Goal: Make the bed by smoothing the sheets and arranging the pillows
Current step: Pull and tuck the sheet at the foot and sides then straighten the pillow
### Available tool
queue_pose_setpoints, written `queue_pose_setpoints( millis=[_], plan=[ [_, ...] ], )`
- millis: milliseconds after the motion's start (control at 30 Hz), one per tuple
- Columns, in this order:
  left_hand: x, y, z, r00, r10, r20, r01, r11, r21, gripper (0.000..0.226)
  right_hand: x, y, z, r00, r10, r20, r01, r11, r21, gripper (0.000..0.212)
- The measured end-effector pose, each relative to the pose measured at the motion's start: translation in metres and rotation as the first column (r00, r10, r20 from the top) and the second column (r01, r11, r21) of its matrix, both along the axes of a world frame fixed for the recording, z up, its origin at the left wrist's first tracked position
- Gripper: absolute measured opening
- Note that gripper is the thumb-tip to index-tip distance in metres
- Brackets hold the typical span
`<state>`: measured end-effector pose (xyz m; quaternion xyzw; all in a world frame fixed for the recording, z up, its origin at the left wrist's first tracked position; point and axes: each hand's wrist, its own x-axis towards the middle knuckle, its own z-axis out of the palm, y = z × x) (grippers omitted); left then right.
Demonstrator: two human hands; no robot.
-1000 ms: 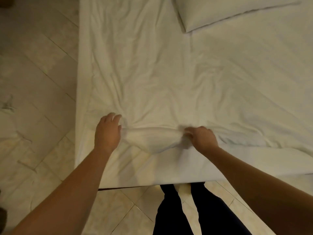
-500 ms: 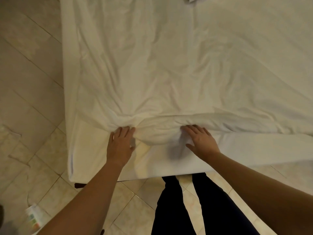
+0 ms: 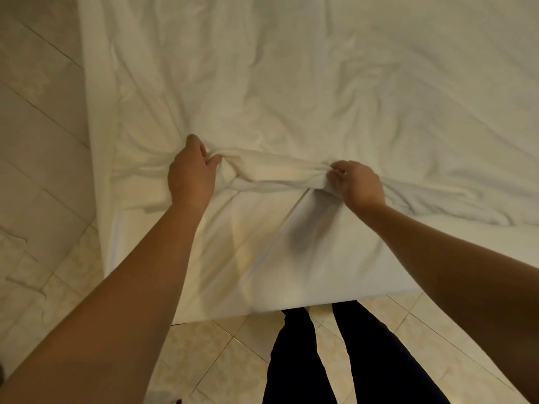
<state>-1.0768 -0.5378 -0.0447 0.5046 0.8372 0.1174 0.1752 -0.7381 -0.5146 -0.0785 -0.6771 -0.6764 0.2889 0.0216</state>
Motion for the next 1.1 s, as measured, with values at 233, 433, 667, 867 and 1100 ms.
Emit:
queue_pose_setpoints(
  millis=[233, 433, 667, 867, 1100],
  plan=[
    [0.018, -0.03, -0.039, 0.867, -0.451, -0.21, 0.378, 0.872, -0.311, 0.078, 0.002, 0.028, -0.013, 0.997, -0.012, 0.08, 0.004, 0.996, 0.092, 0.026],
    [0.001, -0.039, -0.054, 0.813, -0.46, -0.357, 0.4, 0.886, -0.233, 0.078, 0.0, 0.035, -0.021, 0.996, -0.002, 0.084, -0.01, 0.99, 0.14, 0.023],
    [-0.026, -0.04, -0.043, 0.797, -0.438, -0.416, 0.331, 0.893, -0.305, 0.093, 0.009, 0.009, -0.032, 0.999, 0.03, -0.023, -0.028, 0.998, 0.06, 0.032],
    [-0.04, -0.038, -0.031, 0.84, -0.342, -0.42, 0.309, 0.94, -0.146, 0.042, 0.018, -0.005, -0.03, 0.985, 0.165, 0.043, -0.166, 0.986, 0.022, 0.051],
    [-0.057, -0.065, -0.003, 0.889, -0.29, -0.355, 0.357, 0.923, 0.14, 0.035, 0.034, -0.007, -0.011, 0.993, 0.112, -0.034, -0.112, 0.994, 0.021, 0.016]
  ],
)
